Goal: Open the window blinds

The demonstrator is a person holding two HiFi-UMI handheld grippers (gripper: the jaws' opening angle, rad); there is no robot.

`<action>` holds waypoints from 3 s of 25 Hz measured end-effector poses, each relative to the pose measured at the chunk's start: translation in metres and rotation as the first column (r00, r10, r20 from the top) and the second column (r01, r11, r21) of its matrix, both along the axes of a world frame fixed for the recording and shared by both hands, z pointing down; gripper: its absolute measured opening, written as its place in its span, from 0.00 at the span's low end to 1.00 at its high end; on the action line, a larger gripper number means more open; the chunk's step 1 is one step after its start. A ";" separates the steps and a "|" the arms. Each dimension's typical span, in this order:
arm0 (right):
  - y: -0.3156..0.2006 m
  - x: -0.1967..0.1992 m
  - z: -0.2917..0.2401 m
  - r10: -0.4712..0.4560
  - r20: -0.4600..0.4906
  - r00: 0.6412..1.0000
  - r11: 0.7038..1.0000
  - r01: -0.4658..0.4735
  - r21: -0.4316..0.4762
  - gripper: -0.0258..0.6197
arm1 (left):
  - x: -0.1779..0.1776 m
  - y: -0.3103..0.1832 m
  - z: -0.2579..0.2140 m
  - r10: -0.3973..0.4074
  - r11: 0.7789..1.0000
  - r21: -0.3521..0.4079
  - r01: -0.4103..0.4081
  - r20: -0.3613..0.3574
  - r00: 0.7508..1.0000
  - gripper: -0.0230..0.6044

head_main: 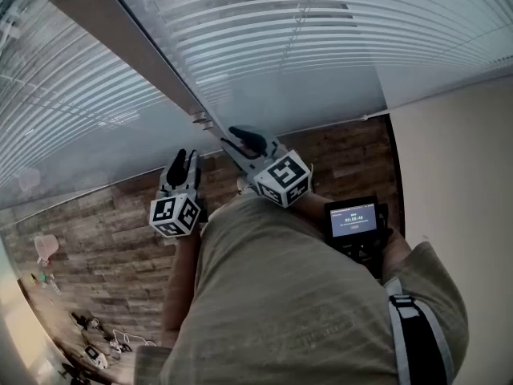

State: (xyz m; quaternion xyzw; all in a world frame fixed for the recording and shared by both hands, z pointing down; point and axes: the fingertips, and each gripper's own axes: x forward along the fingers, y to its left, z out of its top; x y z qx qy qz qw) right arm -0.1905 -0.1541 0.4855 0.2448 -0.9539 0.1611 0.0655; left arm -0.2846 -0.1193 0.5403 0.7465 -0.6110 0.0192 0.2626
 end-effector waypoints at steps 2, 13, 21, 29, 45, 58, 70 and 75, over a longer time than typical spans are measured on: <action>0.001 -0.001 0.000 0.000 0.002 1.000 1.000 0.000 -0.003 0.20 | 0.000 0.001 0.000 0.001 1.000 -0.003 -0.001 0.000 1.000 0.27; 0.006 0.008 0.014 0.025 -0.012 1.000 0.999 -0.026 -0.044 0.20 | 0.015 0.002 0.014 0.052 0.998 -0.045 -0.053 -0.011 0.999 0.27; 0.012 0.019 0.016 0.035 -0.017 0.999 0.998 -0.035 -0.049 0.20 | 0.031 0.004 0.015 0.085 0.995 -0.055 -0.086 -0.029 0.996 0.27; 0.010 0.037 0.029 0.037 -0.012 0.999 0.998 -0.038 -0.051 0.20 | 0.049 0.002 0.027 0.091 0.993 -0.065 -0.095 -0.060 0.994 0.27; 0.084 0.223 -0.024 0.074 0.066 0.995 0.997 -0.075 0.016 0.20 | 0.209 0.095 -0.021 0.037 0.999 0.014 -0.037 -0.036 0.999 0.19; 0.193 0.329 -0.054 0.092 0.075 0.993 0.995 -0.090 -0.032 0.20 | 0.300 0.224 -0.048 -0.038 0.999 -0.030 0.037 -0.037 0.999 0.07; 0.288 0.367 -0.055 0.048 0.090 0.995 0.998 -0.044 -0.051 0.20 | 0.338 0.330 -0.056 -0.113 0.993 -0.041 0.112 -0.027 0.993 0.06; 0.321 0.365 -0.049 0.045 0.097 0.994 0.998 -0.042 -0.038 0.20 | 0.339 0.355 -0.045 -0.099 0.994 -0.039 0.098 -0.033 0.995 0.06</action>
